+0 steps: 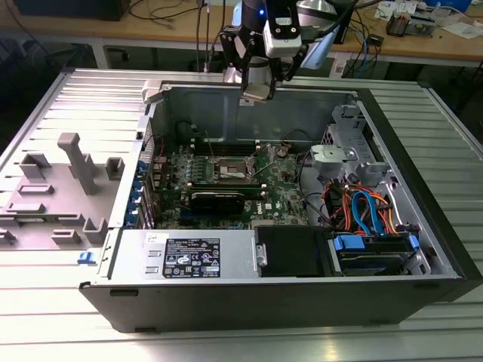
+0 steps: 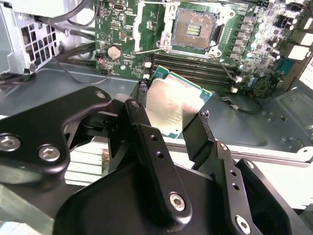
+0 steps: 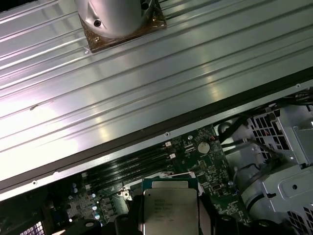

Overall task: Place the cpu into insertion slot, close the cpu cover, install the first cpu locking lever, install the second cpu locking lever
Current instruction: 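Place the cpu into insertion slot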

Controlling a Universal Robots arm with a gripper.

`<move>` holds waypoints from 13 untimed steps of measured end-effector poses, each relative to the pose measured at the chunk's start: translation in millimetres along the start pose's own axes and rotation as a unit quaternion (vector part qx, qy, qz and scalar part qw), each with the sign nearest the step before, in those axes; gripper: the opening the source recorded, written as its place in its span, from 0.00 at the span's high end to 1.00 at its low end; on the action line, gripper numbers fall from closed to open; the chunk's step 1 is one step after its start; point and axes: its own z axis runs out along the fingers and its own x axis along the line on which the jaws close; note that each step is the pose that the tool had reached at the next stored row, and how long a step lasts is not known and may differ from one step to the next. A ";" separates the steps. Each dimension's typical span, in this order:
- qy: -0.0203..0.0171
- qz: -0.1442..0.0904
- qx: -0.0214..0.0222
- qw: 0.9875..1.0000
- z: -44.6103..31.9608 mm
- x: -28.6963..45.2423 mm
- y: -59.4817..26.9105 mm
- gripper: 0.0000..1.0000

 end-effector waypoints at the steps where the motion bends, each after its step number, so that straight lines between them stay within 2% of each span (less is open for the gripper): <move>1: -0.001 0.010 0.000 1.000 0.1 0.0 0.0 0.46; 3: -0.002 0.027 -0.001 1.000 0.3 0.0 0.0 0.46; 5: -0.003 0.035 -0.001 0.999 0.4 -0.1 0.0 0.46; 13: -0.003 0.036 -0.001 0.999 0.4 -0.1 0.0 0.46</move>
